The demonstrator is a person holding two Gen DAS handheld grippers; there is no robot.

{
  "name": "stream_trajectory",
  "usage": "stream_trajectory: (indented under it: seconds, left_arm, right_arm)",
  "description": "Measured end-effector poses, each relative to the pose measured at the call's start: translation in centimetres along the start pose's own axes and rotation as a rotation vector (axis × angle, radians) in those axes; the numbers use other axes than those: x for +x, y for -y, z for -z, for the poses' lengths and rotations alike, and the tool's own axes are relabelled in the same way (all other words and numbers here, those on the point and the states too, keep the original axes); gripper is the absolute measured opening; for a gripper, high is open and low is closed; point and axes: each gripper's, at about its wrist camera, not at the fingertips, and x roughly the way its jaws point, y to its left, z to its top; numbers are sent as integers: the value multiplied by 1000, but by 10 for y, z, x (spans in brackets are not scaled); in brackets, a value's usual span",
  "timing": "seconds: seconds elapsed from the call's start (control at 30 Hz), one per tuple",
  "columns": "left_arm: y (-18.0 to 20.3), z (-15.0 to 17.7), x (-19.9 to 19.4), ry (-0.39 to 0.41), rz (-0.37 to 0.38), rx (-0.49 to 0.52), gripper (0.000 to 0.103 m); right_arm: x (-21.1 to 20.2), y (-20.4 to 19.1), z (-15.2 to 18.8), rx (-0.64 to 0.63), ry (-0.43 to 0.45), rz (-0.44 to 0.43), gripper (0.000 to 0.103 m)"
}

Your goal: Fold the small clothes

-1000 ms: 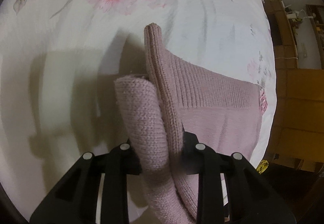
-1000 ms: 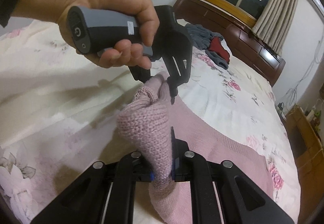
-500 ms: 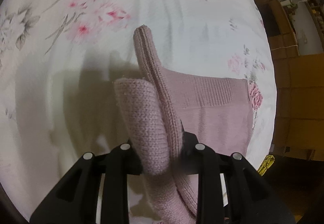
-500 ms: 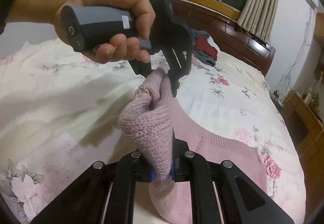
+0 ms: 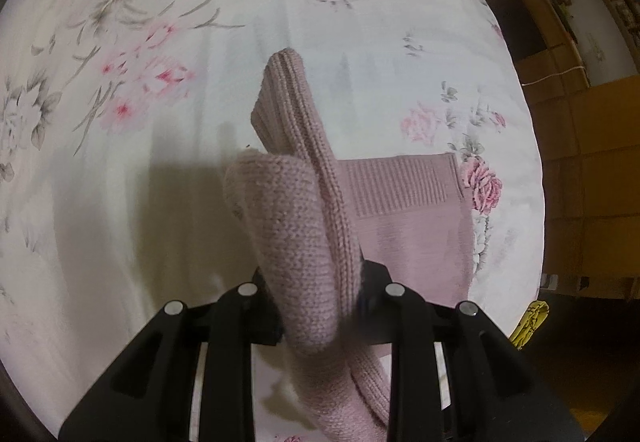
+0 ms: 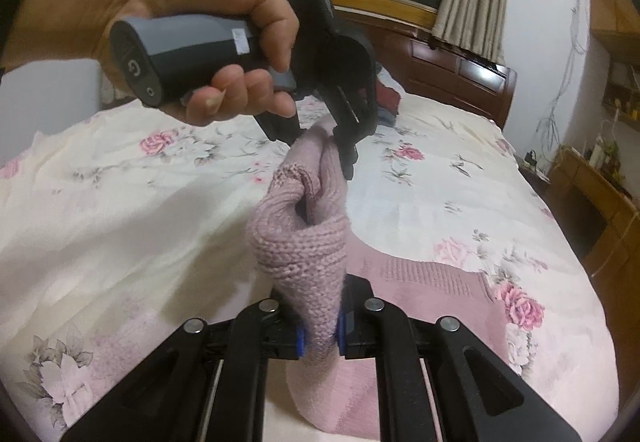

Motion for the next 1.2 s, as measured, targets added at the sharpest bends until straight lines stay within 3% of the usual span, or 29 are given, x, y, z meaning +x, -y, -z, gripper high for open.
stream_trajectory:
  seconds: [0.63, 1.2]
  left_arm:
    - [103, -10, 24, -25, -93, 112, 24]
    - [189, 1, 109, -45, -183, 214, 24]
  right_arm:
    - [-21, 75, 22, 182, 13, 18, 10]
    - [-25, 136, 84, 337, -43, 56, 10]
